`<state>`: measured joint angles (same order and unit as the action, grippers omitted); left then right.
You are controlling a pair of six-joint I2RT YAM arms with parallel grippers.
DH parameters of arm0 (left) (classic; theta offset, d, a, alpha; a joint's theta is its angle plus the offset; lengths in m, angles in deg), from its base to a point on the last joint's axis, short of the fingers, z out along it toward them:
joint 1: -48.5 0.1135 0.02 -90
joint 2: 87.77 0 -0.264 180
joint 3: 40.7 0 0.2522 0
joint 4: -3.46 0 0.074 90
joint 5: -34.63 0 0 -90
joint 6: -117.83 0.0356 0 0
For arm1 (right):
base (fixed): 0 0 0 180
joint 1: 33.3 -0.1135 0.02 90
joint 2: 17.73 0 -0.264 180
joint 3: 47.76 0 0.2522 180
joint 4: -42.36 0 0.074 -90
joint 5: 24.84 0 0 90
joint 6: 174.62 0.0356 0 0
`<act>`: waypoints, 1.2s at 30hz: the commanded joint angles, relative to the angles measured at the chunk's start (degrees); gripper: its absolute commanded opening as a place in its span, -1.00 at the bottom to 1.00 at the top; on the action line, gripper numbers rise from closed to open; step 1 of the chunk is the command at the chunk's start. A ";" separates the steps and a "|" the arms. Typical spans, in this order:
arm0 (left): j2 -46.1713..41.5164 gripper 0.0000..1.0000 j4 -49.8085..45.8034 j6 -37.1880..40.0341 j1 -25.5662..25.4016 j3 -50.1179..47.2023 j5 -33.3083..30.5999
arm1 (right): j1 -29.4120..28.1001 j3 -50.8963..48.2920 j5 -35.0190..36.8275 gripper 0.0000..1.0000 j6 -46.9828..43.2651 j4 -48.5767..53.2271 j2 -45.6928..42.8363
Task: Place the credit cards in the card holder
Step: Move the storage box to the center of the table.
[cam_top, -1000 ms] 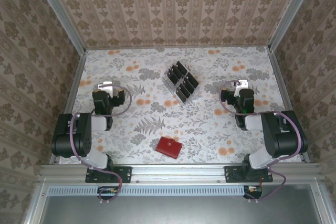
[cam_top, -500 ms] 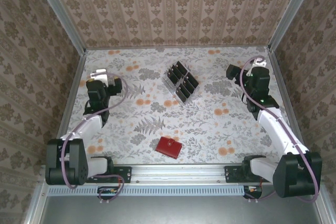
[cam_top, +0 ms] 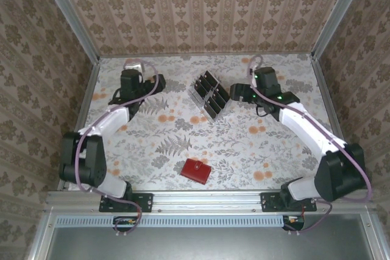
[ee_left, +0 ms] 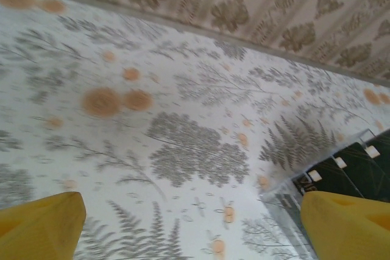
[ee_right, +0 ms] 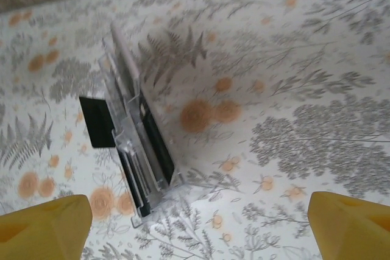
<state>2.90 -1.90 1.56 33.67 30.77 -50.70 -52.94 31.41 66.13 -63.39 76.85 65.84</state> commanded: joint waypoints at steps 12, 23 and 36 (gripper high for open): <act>26.18 0.99 14.19 -16.48 -3.84 19.50 13.43 | -2.34 12.16 9.85 0.86 -2.60 8.88 15.06; 38.55 1.00 20.05 -22.99 -7.28 30.64 14.32 | -2.09 11.52 12.19 0.86 -3.12 8.89 16.99; 41.43 0.99 21.83 -24.96 -11.71 31.10 13.53 | -0.50 4.03 14.30 0.86 -0.94 7.66 11.90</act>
<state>43.78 17.42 -22.17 22.72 61.33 -37.52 -54.21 37.63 77.30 -65.03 82.47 80.31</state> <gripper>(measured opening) 0.997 0.932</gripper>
